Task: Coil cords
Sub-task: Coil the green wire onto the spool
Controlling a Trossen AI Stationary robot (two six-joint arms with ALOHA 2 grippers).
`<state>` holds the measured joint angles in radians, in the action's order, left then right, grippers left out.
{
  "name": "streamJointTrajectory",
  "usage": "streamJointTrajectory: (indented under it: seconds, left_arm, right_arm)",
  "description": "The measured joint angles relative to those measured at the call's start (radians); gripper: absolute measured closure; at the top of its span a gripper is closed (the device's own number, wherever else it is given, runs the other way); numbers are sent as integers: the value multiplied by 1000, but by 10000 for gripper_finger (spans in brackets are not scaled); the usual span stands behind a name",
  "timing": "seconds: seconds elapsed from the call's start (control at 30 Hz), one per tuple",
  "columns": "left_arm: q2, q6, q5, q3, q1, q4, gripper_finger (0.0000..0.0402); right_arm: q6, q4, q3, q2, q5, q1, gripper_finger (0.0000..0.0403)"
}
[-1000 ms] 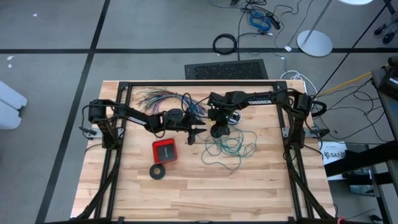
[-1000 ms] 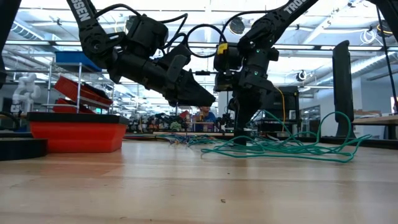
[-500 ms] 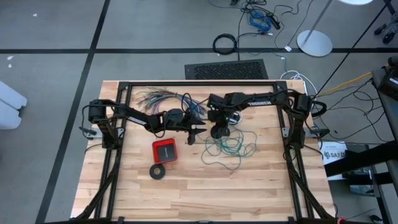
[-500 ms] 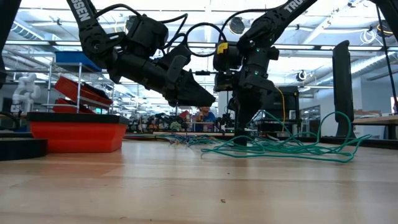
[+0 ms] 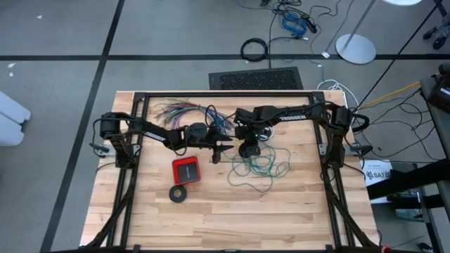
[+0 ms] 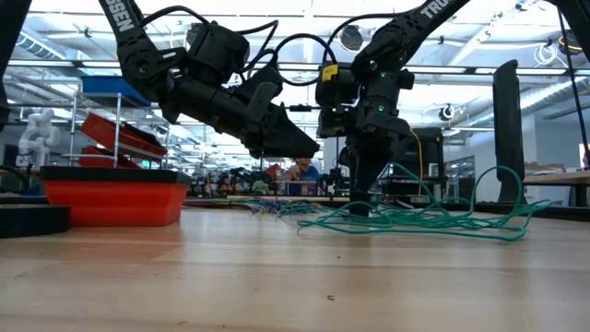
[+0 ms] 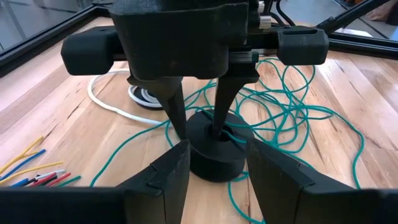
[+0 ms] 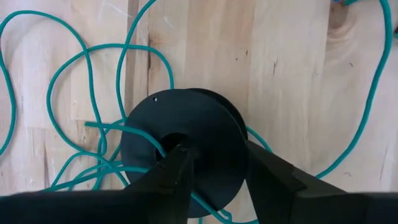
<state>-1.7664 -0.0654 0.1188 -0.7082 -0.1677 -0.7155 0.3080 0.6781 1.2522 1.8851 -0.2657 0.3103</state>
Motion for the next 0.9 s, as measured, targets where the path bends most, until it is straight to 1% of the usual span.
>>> streamJointTrajectory:
  seconds: [0.17,0.43,0.57,0.73,0.9]
  left_arm:
    - [0,1,0,0,0,0,237]
    - [0,1,0,0,0,0,237]
    - [0,2,-14,0,-1,-1,237]
    - [13,-5,-29,0,-19,-4,237]
    - [59,-5,-30,0,-53,8,237]
  right_arm:
    - [0,-2,0,0,7,0,283]
    - [0,-13,1,-1,7,-4,331]
    - [0,-12,1,-9,7,-6,334]
    - [8,-17,1,-58,58,-13,333]
    - [11,-16,1,-123,66,-11,346]
